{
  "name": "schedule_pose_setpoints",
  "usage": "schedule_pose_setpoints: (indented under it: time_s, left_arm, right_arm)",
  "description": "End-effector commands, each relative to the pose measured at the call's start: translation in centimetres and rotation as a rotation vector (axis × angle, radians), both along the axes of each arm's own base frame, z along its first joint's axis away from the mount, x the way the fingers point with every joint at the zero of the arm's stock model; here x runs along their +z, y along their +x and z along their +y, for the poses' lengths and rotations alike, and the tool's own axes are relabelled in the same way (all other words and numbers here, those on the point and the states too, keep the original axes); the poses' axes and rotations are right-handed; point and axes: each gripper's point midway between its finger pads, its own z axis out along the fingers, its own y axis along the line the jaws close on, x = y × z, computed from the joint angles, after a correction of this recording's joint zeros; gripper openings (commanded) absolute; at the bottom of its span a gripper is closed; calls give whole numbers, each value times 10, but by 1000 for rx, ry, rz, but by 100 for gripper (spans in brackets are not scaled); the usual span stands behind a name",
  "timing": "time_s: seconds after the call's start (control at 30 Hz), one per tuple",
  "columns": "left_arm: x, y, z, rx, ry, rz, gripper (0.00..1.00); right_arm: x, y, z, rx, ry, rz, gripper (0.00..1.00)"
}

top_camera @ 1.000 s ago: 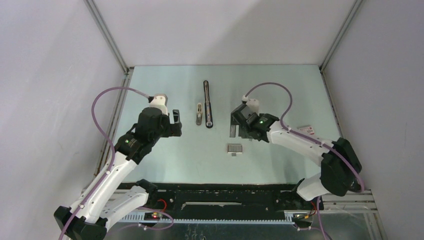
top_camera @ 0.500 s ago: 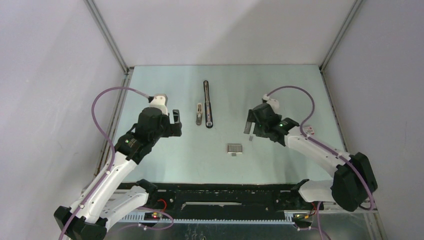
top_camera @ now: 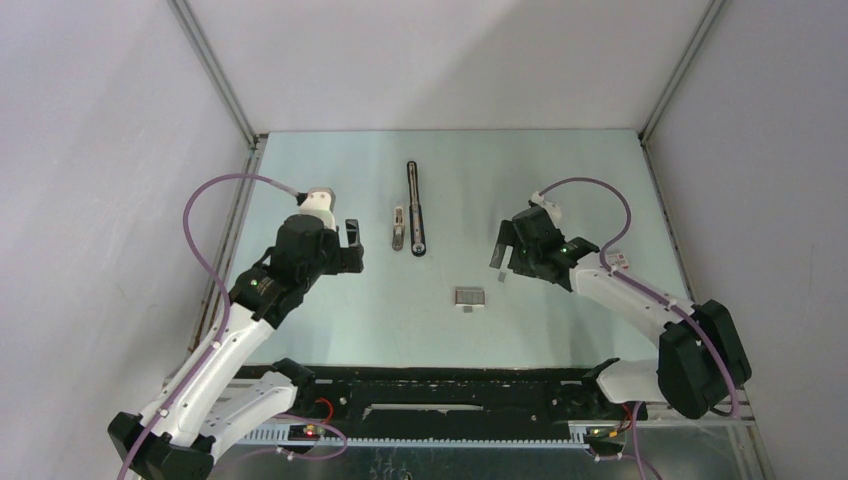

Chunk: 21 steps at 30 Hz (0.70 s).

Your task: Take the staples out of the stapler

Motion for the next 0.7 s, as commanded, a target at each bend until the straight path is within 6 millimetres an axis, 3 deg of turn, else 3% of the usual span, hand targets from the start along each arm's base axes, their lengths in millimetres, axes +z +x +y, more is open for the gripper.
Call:
schedule_pose_setpoints:
  time_s: [0.0, 0.1, 0.33, 0.53, 0.67]
  left_arm:
    - [1, 1, 3, -1, 15, -12, 93]
    - [2, 1, 4, 1, 16, -13, 93]
    - [2, 1, 7, 14, 25, -15, 94]
    - [2, 0, 7, 11, 25, -16, 94]
    - [4, -1, 9, 17, 24, -25, 94]
  right_arm:
    - [-7, 6, -4, -48, 31, 35, 100]
    - [-13, 12, -11, -78, 23, 48, 100]
    - [-22, 25, -4, -43, 5, 49, 99]
    - [-44, 34, -4, -86, -73, 122, 74]
    - [-57, 34, 4, -74, -99, 150, 67]
